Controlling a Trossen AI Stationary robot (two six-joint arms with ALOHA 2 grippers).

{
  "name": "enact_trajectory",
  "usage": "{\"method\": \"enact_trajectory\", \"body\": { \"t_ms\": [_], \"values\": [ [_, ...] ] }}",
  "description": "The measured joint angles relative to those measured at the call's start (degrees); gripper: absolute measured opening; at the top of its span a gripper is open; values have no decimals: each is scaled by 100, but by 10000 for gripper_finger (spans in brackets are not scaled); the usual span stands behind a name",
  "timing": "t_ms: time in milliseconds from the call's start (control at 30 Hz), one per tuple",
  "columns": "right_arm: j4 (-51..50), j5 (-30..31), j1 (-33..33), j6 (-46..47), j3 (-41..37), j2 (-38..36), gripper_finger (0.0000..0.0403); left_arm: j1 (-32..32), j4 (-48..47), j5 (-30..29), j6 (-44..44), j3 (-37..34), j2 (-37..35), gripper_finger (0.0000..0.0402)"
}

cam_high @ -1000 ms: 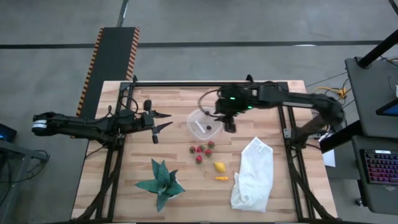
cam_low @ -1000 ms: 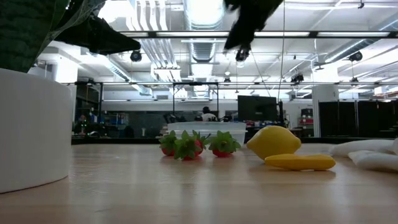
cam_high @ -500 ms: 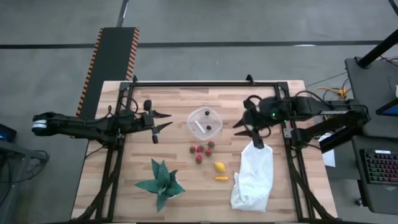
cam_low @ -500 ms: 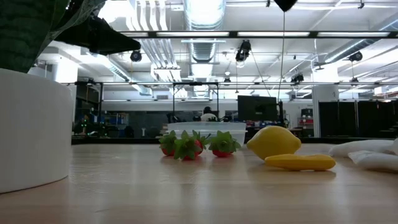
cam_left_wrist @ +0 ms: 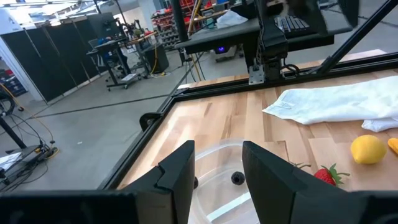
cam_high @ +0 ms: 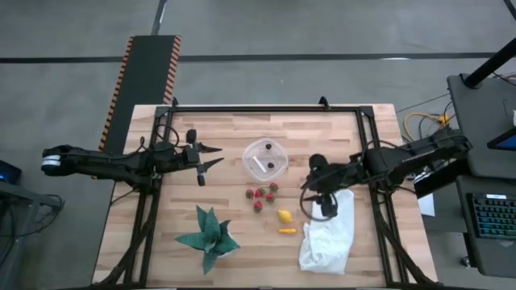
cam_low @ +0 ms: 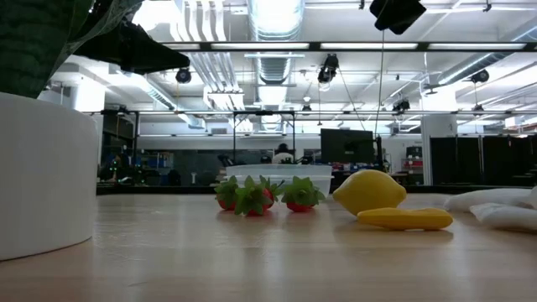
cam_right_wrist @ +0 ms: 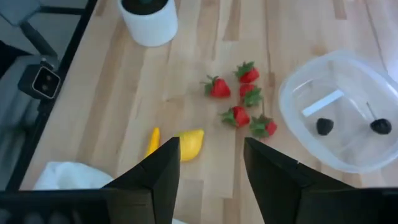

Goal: Pick and placing Produce into tupperware
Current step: Put the lemon into the bin

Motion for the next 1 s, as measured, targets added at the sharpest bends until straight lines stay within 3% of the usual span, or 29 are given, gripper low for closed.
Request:
{"method": "enact_trajectory", "body": {
  "t_ms": [267,400,667,1000],
  "values": [
    [-457,589,611,484,663,944,191,0,-2,0,-2,0,-2,121],
    [-1122,771,595,943,988,1601,212,-2,-2,2,-4,0,-2,121],
    [-1338,767,565,1625,1441,2722,232,-2,-11,2,0,0,-1,121],
    [-1307,947,543,2089,1677,3299,228,-2,-57,2,2,0,0,121]
  ]
}}
